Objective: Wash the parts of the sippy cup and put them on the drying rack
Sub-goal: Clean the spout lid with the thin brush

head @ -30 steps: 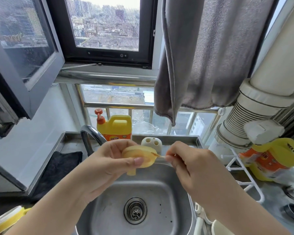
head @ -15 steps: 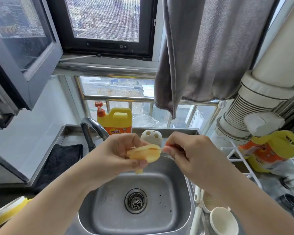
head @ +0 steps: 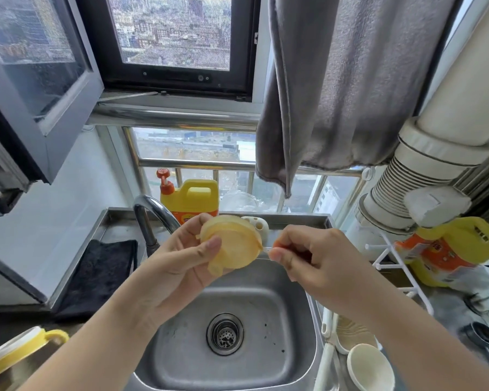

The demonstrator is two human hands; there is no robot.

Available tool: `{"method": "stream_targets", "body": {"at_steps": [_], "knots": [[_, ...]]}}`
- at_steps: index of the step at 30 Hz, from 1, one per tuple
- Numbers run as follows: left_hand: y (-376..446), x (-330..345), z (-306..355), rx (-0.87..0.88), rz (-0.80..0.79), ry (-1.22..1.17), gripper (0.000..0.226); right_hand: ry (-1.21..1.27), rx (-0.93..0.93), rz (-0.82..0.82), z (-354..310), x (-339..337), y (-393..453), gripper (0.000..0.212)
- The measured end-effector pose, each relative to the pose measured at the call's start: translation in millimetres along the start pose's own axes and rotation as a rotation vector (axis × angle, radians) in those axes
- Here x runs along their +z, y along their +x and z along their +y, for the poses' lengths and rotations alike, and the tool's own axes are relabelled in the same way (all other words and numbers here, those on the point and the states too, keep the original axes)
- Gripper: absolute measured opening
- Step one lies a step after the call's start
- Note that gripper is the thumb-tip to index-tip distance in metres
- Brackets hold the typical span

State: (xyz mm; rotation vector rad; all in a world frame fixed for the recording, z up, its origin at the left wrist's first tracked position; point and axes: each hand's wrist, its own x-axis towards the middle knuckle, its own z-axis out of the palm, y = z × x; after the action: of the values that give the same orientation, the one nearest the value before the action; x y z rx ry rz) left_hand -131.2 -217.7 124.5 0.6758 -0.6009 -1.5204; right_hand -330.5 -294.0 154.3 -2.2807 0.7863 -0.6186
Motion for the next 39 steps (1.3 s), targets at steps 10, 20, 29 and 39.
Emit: {"method": "stream_targets", "body": {"at_steps": [10,20,29,39], "knots": [[8,10,-27,-0.008,0.017,-0.091,0.062,0.07,0.098,0.096,1,10,-1,0.023],[12,10,-36,0.006,0.149,-0.098,0.087,0.066,0.195,0.142,10,23,-7,0.023],[16,14,-44,-0.004,0.23,-0.046,0.043,0.141,0.261,0.156,24,33,-5,0.019],[21,-10,-67,0.074,0.438,0.052,0.023,0.108,0.314,-0.054,39,63,-20,0.02]]}}
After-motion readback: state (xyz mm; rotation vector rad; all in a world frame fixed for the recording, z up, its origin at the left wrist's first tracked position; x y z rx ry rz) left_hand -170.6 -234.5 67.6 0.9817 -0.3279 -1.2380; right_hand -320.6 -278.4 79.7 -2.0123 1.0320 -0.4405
